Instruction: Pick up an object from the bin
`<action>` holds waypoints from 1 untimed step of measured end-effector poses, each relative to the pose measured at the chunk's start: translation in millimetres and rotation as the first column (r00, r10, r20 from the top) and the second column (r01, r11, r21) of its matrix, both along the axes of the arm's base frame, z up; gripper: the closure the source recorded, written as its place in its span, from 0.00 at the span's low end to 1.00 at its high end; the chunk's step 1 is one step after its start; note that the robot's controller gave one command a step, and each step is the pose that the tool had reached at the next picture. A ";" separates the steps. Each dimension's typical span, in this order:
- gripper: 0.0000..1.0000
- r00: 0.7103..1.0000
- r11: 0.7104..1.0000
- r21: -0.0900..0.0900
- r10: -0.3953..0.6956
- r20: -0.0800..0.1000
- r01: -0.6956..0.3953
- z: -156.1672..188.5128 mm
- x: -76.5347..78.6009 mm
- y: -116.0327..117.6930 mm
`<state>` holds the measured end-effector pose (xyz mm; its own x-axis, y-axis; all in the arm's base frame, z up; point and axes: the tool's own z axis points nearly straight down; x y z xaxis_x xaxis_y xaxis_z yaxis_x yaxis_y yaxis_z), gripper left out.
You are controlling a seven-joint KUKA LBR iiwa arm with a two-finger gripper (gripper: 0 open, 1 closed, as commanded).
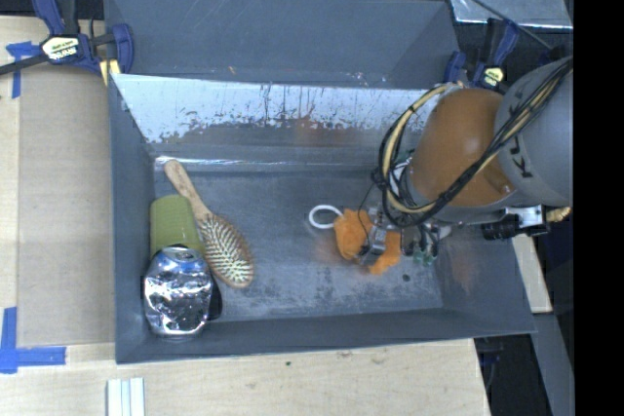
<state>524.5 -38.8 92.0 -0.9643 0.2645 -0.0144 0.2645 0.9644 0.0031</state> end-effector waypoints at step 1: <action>1.00 0.999 0.999 -0.002 0.038 0.013 -0.038 162.9 40.0 -17.7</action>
Offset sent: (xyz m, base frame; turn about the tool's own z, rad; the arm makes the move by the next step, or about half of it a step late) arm 0.0371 -0.0169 0.1573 -0.0387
